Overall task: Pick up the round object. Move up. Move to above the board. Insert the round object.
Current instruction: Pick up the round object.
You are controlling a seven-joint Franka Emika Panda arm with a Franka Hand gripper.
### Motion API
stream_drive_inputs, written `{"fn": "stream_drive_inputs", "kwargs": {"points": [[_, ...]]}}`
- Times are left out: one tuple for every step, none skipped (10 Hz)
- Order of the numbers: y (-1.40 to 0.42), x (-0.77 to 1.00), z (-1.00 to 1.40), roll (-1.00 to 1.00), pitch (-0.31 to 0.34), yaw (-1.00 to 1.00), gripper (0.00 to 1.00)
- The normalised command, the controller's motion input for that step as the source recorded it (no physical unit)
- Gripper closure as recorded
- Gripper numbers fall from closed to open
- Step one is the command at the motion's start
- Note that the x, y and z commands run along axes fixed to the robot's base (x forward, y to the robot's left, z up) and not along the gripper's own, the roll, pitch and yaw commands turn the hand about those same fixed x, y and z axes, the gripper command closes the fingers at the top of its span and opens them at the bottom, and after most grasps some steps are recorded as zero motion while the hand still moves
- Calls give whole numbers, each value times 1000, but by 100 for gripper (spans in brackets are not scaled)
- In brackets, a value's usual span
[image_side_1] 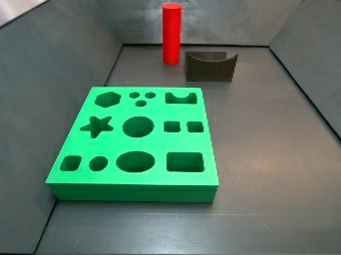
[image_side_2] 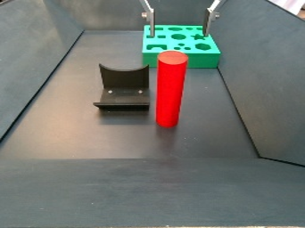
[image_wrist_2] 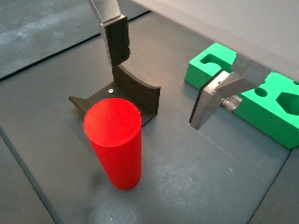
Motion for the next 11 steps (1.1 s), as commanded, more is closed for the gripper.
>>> {"fn": "stream_drive_inputs", "kwargs": {"points": [[0,0,0,27,0,0,0],[283,446,-103,0,100,0,0],[437,577,0,-44,171,0,0],[514,683,0,-139,207,0,0],[377,586,-54,-131,164,0,0],[160,523,-197,-107,124,0,0],[0,274,-303,-111,34,17,0],[0,43,-394,-137,0,80,0],[20,0,-414,-174,0,83,0],[40,-171,-414,-103,-54,83,0],[37,-223,-203,-121,-31,54,0]]}}
